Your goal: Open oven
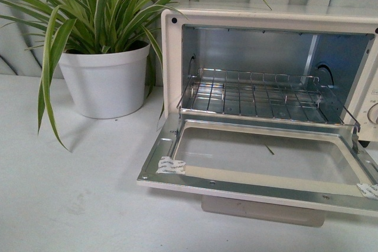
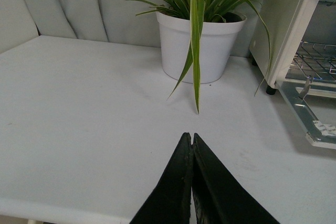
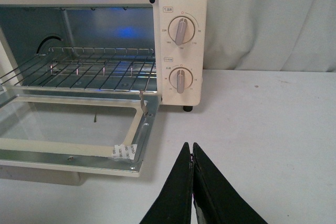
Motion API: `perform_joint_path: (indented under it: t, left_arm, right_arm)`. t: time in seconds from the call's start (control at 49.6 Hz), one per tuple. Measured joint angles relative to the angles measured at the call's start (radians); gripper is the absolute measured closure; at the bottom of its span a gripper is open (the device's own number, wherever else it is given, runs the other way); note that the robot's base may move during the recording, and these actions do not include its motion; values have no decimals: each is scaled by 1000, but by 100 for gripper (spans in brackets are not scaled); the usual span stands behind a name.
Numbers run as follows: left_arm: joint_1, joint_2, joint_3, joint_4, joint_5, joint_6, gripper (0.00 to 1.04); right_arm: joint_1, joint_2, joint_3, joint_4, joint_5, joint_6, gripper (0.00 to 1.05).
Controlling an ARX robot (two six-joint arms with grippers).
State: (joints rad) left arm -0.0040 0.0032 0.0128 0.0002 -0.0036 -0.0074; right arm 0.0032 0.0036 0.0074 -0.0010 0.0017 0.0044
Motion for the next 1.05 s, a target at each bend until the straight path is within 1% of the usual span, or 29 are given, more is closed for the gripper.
perform_joint_path:
  t: [0.06,0.101,0.121,0.141,0.222,0.242,0.282,0.323,0.403,0.464,0.504,0.524,0.565,0.605,0.625,0.645,0.665,0.706,1.048]
  left_arm:
    - [0,0,0,0,0,0,101]
    - [0,0,0,0,0,0,95]
    - [0,0,0,0,0,0,90]
    - [0,0,0,0,0,0,90]
    - [0,0,0,0,0,0,75]
    - [0,0,0,0,0,0,73]
    - [0,0,0,0,0,0,65]
    - [0,0,0,0,0,0,61]
    - [0,0,0,0,0,0,47]
    - [0,0,0,0,0,0,34]
    - [0,0,0,0,0,0,23]
    - [0,0,0,0,0,0,20]
    - [0,0,0,0,0,0,12]
    - [0,0,0,0,0,0,7]
    - [0,0,0,0,0,0,5]
    - [0,0,0,0,0,0,6]
    - [0,0,0,0,0,0,7]
    - [0,0,0,0,0,0,6]
    - [0,0,0,0,0,0,6]
  right_arm:
    - [0,0,0,0,0,0,104]
    - [0,0,0,0,0,-2,103]
    - [0,0,0,0,0,-1,100]
    - [0,0,0,0,0,-1,96]
    - [0,0,0,0,0,-1,84]
    - [0,0,0,0,0,-1,80]
    - [0,0,0,0,0,-1,73]
    - [0,0,0,0,0,-2,68]
    - [0,0,0,0,0,-2,55]
    - [0,0,0,0,0,-2,41]
    - [0,0,0,0,0,-2,32]
    - [0,0,0,0,0,-2,27]
    - [0,0,0,0,0,-1,22]
    - [0,0,0,0,0,-2,14]
    - [0,0,0,0,0,-1,9]
    - [0,0,0,0,0,0,7]
    - [0,0,0,0,0,-1,8]
    - [0,0,0,0,0,-1,10]
    - [0,0,0,0,0,-1,9]
